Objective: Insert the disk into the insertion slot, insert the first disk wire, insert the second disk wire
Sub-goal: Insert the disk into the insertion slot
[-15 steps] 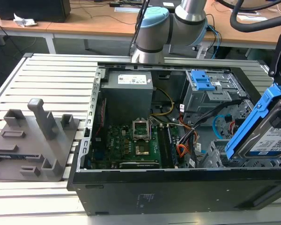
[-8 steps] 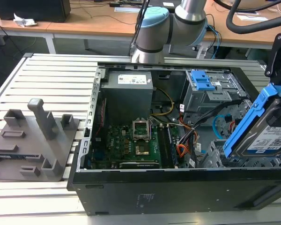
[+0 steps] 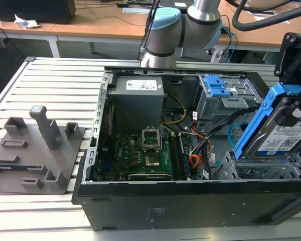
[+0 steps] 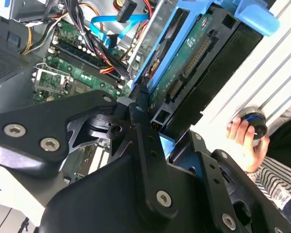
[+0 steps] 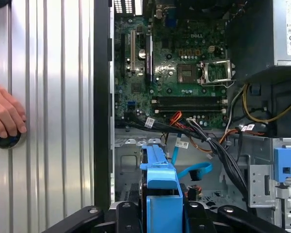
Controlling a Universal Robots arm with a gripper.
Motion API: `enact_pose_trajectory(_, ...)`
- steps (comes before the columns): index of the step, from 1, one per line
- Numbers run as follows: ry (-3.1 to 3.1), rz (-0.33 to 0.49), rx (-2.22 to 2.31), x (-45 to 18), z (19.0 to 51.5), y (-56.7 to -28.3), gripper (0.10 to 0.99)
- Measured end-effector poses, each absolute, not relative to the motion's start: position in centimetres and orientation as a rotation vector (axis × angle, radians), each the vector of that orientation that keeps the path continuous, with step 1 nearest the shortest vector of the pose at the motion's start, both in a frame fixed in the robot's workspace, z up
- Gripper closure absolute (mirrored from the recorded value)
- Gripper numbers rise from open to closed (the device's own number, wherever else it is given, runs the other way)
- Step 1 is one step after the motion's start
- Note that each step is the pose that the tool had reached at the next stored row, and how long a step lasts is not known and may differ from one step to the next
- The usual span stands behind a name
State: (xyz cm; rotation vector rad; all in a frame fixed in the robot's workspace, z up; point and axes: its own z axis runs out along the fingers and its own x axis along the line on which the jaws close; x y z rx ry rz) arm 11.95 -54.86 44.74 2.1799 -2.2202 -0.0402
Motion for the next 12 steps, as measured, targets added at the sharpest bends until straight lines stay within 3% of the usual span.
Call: enact_pose_trajectory(12, -2.22, -0.04, 2.18, 12.2, 42.7, -54.3, 0.722)
